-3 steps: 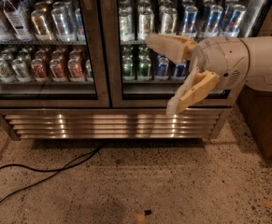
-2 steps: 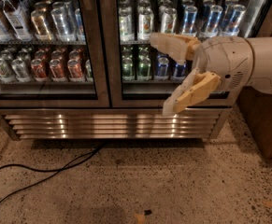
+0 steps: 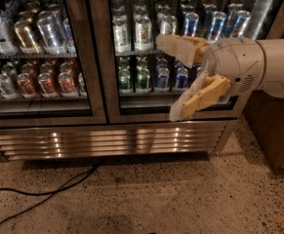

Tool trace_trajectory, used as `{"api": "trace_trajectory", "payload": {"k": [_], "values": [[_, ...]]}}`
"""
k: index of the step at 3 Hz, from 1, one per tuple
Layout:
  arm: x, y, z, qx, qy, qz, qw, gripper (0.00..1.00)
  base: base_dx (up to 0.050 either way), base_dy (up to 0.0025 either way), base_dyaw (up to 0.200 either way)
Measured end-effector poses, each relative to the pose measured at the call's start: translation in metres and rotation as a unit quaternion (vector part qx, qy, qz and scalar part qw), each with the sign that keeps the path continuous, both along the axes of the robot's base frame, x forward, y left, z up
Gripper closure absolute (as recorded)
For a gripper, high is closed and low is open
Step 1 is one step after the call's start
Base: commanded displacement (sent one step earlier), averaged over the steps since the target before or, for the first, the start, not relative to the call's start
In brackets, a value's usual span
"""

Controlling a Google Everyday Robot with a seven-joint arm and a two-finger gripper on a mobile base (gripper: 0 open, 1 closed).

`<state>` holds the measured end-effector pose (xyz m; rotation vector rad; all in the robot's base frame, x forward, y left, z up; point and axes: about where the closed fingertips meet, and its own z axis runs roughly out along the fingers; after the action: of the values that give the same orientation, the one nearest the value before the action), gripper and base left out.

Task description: Open right fridge door

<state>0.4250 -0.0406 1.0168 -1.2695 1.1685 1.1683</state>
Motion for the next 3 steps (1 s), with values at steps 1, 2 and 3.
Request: {"api": "trace_trajectory", "payload": {"k": [1, 2, 3], "values": [[0.0000, 0.0000, 0.0000, 0.000, 0.000, 0.000, 1.0000, 0.00, 0.034, 0.00260, 0.146], [0.0000, 0.0000, 0.0000, 0.000, 0.000, 0.000, 1.0000, 0.00, 0.049, 0.00005, -0.001], [0.0000, 0.0000, 0.0000, 0.000, 0.000, 0.000, 1.0000, 0.00, 0.049, 0.00002, -0.001]]}}
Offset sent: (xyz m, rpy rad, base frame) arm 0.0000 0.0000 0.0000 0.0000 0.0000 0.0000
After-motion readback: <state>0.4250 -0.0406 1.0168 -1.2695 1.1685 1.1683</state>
